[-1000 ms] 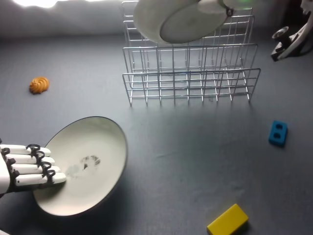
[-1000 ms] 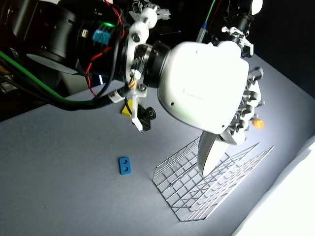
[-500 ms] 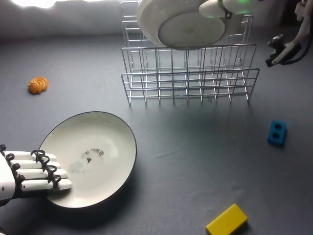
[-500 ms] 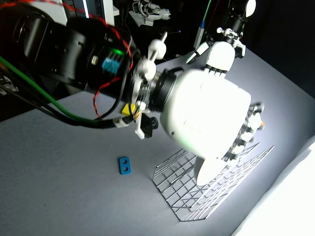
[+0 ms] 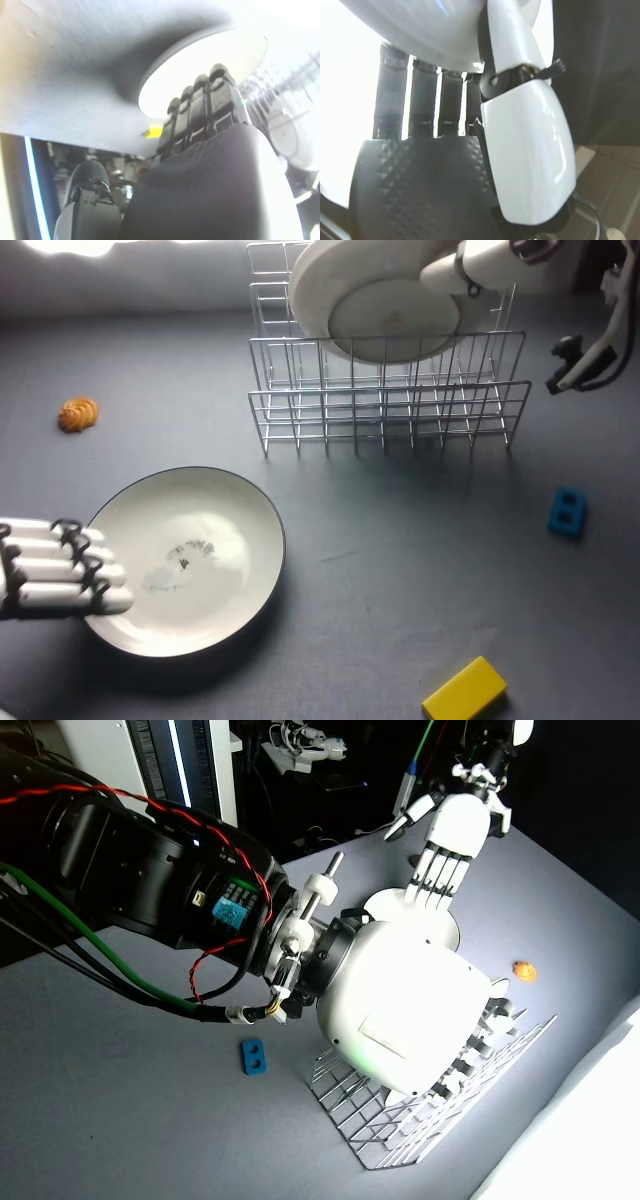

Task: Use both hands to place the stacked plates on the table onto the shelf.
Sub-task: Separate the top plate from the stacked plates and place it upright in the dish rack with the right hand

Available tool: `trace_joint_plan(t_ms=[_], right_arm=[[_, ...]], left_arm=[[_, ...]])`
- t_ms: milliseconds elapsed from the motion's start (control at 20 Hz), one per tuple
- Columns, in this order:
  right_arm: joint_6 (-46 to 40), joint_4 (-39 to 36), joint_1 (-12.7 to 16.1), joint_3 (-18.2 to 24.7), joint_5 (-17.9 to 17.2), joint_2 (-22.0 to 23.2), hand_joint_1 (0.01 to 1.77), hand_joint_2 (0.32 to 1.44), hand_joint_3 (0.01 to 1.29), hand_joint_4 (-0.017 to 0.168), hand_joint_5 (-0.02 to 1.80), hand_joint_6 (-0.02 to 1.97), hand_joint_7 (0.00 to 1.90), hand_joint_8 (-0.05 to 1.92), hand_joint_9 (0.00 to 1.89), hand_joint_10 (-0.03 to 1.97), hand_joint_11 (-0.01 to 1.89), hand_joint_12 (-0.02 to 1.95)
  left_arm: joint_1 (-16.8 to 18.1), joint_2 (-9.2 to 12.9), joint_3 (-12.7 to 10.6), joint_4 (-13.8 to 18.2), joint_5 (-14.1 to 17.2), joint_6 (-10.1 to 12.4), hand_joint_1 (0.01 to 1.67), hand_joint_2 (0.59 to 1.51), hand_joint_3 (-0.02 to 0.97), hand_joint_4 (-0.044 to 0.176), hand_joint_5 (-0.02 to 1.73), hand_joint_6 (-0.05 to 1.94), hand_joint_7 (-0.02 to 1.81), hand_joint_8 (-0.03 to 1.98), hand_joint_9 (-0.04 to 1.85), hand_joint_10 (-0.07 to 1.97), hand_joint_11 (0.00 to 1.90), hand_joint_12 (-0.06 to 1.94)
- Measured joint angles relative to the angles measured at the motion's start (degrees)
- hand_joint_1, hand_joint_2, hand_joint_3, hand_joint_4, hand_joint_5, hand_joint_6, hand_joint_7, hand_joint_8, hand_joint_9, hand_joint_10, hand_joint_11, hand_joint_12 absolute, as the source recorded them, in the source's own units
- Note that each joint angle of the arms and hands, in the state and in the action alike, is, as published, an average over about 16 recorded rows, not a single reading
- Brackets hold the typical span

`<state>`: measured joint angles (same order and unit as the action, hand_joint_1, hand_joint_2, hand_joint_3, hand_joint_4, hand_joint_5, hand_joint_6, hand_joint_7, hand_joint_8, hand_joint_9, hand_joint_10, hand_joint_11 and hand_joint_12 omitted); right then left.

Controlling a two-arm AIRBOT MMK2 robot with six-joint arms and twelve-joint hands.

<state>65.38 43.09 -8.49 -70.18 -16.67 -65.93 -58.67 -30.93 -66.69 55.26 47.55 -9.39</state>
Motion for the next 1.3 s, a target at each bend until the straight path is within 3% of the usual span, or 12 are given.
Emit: trace_joint_plan(t_ms=[250,700,1050,1300], right_arm=[[-0.2,0.03,-1.66,-1.08,0.17,-0.65,1.37,1.09,0.01,-0.008,0.76,1.16,0.91,1.08,0.94,1.12,0.87,1.17],[-0.23,-0.08,-3.43,-1.84,0.17,-1.27,1.35,1.12,0.01,-0.008,0.75,1.17,0.9,1.08,0.93,1.04,0.84,1.18],[-0.25,-0.18,-3.6,-1.87,0.03,-1.29,1.25,1.12,0.01,-0.008,0.72,0.96,0.88,0.72,0.9,0.75,0.71,1.22],[-0.3,-0.47,-3.26,-1.87,0.03,-1.2,1.18,1.1,0.01,-0.006,0.71,0.67,0.87,0.42,0.86,0.52,0.57,1.26]], left_arm=[[0.32,0.5,-0.41,1.36,1.19,0.02,0.02,1.133,0.018,0.001,0.02,0.02,0.02,0.01,0.02,0.01,0.02,0.01],[-0.26,0.47,0.7,3.79,0.53,0.03,0.02,1.135,0.018,-0.003,0.01,0.0,0.02,0.01,0.02,0.01,0.02,0.01],[-1.06,0.48,-0.36,5.82,1.77,0.03,0.02,1.135,0.019,-0.001,0.0,-0.01,0.02,0.01,0.02,0.01,0.02,0.01],[-0.52,0.48,-0.68,3.87,1.65,0.03,0.02,1.136,0.019,0.001,0.01,-0.01,0.02,0.01,0.02,0.01,0.02,0.01]])
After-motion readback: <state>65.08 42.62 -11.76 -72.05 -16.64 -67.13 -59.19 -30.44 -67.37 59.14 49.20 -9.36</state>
